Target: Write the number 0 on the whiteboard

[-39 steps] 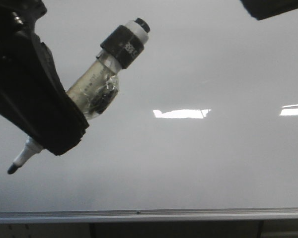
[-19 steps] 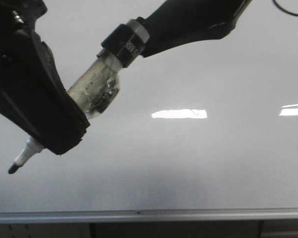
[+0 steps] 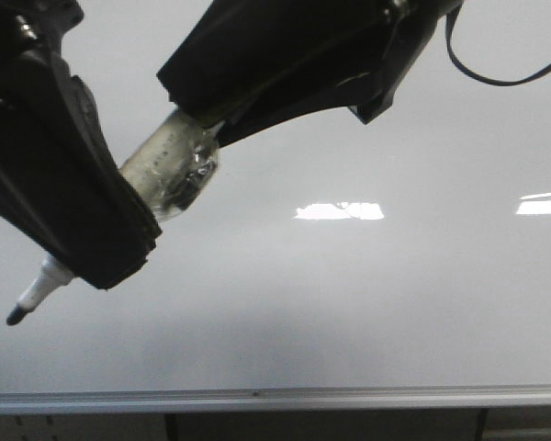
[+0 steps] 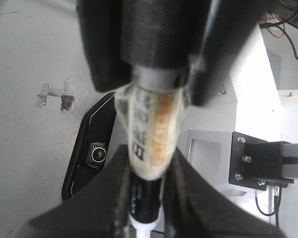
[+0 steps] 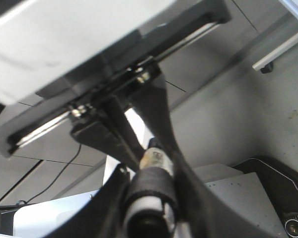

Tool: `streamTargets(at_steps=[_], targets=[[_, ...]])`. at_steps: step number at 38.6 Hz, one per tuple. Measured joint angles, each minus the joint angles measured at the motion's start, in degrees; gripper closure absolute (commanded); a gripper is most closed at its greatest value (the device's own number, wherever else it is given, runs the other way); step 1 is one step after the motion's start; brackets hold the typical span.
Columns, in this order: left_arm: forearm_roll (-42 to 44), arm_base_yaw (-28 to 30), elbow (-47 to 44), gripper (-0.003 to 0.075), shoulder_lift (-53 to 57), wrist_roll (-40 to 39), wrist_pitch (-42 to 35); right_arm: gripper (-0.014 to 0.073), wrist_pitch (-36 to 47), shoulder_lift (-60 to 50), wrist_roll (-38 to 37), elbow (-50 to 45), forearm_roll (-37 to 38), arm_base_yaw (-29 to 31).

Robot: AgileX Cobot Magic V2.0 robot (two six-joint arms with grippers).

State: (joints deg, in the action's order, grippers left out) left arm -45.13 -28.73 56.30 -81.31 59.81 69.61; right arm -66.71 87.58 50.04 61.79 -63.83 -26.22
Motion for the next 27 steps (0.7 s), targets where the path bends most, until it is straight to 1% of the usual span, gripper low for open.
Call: streamTargets(at_steps=[2, 5, 7, 11, 14, 16, 18, 20, 23, 27], targets=[[0.00, 0.00, 0.00, 0.0738, 0.00, 0.00, 0.00, 0.0670, 0.04, 0.00, 0.00, 0.00, 0.00, 0.00], [0.00, 0.00, 0.00, 0.0731, 0.00, 0.00, 0.00, 0.0657, 0.04, 0.00, 0.00, 0.00, 0.00, 0.00], [0.00, 0.00, 0.00, 0.0702, 0.00, 0.00, 0.00, 0.0661, 0.04, 0.00, 0.00, 0.00, 0.00, 0.00], [0.00, 0.00, 0.00, 0.0583, 0.00, 0.00, 0.00, 0.0661, 0.04, 0.00, 0.00, 0.00, 0.00, 0.00], [0.00, 0.00, 0.00, 0.0440, 0.00, 0.00, 0.00, 0.0661, 0.04, 0.00, 0.00, 0.00, 0.00, 0.00], [-0.15, 0.00, 0.00, 0.0323, 0.00, 0.00, 0.14, 0.0661, 0.16, 0.00, 0.00, 0.00, 0.00, 0.00], [-0.52, 0.00, 0.00, 0.0232, 0.00, 0.10, 0.39, 0.0661, 0.44, 0.00, 0.00, 0.00, 0.10, 0.00], [-0.65, 0.00, 0.00, 0.0164, 0.00, 0.10, 0.24, 0.0661, 0.15, 0.00, 0.00, 0.00, 0.10, 0.00], [-0.89, 0.00, 0.00, 0.0118, 0.00, 0.10, -0.15, 0.0661, -0.53, 0.00, 0.00, 0.00, 0.10, 0.00], [-1.01, 0.00, 0.00, 0.0120, 0.00, 0.10, -0.28, 0.0661, -1.07, 0.00, 0.12, 0.09, 1.65, 0.00]])
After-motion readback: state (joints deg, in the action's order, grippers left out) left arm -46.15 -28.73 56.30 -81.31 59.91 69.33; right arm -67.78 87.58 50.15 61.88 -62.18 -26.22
